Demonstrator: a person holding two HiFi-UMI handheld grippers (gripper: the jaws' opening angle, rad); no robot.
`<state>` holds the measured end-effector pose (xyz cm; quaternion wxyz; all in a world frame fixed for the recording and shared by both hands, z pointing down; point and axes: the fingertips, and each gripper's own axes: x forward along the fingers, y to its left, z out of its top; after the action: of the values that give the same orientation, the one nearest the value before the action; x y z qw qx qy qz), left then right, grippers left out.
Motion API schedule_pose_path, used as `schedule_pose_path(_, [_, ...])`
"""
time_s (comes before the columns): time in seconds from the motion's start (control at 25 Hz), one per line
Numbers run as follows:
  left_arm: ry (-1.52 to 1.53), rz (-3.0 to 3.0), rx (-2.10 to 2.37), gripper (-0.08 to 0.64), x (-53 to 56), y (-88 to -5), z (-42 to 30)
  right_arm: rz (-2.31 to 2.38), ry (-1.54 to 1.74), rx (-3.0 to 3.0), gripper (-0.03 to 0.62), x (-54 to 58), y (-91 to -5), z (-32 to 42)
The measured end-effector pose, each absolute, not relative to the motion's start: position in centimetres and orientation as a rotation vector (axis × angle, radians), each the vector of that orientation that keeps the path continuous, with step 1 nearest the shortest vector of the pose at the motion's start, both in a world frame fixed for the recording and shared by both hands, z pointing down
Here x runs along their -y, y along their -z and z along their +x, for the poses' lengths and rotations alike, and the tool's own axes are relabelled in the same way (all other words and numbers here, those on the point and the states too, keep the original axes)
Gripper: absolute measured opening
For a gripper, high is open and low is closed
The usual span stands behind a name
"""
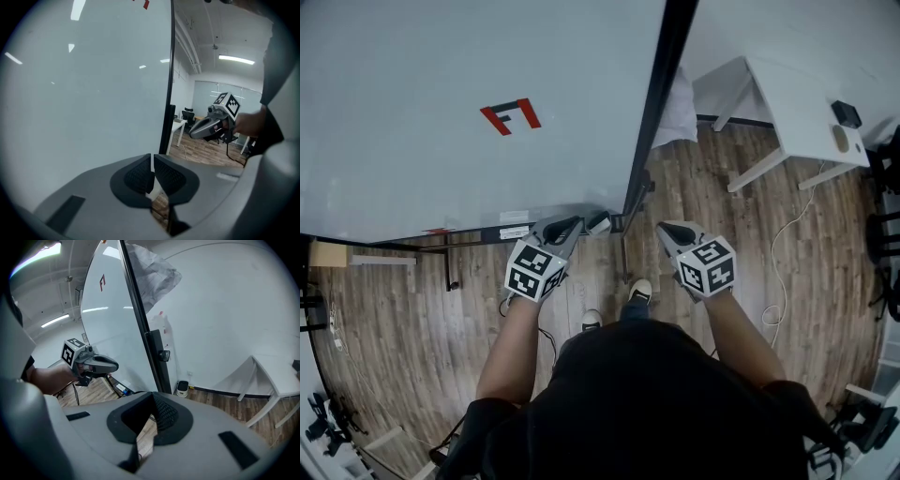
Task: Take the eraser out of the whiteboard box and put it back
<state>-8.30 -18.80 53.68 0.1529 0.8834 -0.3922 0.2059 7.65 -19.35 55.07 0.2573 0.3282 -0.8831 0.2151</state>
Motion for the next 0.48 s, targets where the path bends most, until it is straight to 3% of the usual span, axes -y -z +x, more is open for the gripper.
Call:
schedule_pose_path(0.2, [-0.615, 2.522, 1.084, 0.022, 19.5, -55.4, -7.4, 0.895, -0.593, 2.382, -0.006, 19.7, -55.7, 8.5])
schedule_pose_path(0.32, [-0.648, 2.506, 1.049, 0.083, 19.6, -56.5, -6.8, 0.898, -0.599, 2.375, -0.006, 19.9, -56.0, 8.9])
schedule_pose_path(0.48, [-0.660, 2.494, 1.016, 0.110, 19.8, -57.5, -5.9, 0.902, -0.611, 2.366, -0.006, 20.0, -56.2, 9.5])
